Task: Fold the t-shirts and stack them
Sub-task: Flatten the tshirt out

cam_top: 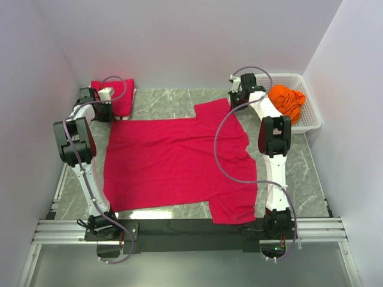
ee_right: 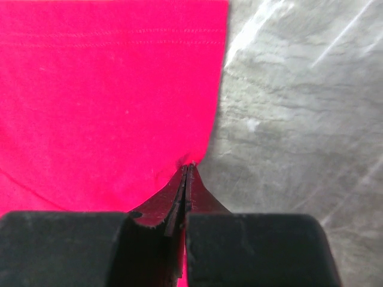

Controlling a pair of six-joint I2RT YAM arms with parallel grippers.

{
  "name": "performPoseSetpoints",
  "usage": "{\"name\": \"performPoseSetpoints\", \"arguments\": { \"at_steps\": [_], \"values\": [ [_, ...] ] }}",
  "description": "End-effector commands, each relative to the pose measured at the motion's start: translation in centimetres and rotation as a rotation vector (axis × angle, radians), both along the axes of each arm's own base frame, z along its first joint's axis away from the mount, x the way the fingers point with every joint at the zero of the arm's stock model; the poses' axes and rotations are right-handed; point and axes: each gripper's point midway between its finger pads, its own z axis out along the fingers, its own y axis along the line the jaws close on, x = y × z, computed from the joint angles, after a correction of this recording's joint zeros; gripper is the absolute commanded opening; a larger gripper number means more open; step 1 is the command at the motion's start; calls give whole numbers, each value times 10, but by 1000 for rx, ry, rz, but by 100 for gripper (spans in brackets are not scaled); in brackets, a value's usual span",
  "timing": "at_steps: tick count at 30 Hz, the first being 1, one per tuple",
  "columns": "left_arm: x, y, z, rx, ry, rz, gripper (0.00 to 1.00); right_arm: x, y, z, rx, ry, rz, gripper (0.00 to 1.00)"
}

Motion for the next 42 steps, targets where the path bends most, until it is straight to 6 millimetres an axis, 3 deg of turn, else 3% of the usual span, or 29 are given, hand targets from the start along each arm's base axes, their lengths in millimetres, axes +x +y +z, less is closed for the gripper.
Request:
{"name": "performPoseSetpoints", "arguments": {
  "at_steps": [1, 14, 17, 18, 19, 20, 21, 23, 25, 30, 37, 42],
  "values": [
    [3, -6, 41, -34, -74, -31, 1, 15, -11, 73, 47, -147, -23, 0],
    [3, -14, 74, -62, -150, -66, 1, 10, -17, 88, 67, -163, -19, 0],
    [3, -12, 71, -58, -143, -59, 1, 13, -14, 87, 78, -151, -4, 0],
    [3, -12, 68, -60, -130, -58, 1, 7, -15, 62, 58, -74, -26, 9],
    [4, -12, 68, -60, -131, -58, 1, 14, -13, 70, 57, -93, -28, 20],
    [4, -11, 64, -62, -125, -55, 1, 12, -14, 59, 61, -66, -51, 39],
    [5, -11, 62, -63, -122, -53, 1, 15, -13, 60, 67, -76, -60, 39],
    [4, -11, 61, -67, -117, -52, 1, 10, -12, 48, 81, -47, -73, 55],
    [5, -11, 61, -66, -120, -52, 1, 11, -11, 42, 93, -35, -85, 60],
    [5, -11, 61, -63, -116, -57, 1, 10, -4, 27, 125, 4, -93, 61],
    [7, -10, 56, -67, -111, -48, 1, 12, 0, 25, 134, 1, -66, 61],
    [10, -11, 54, -79, -105, -43, 1, 7, 4, 23, 145, 15, -37, 50]
  ]
}}
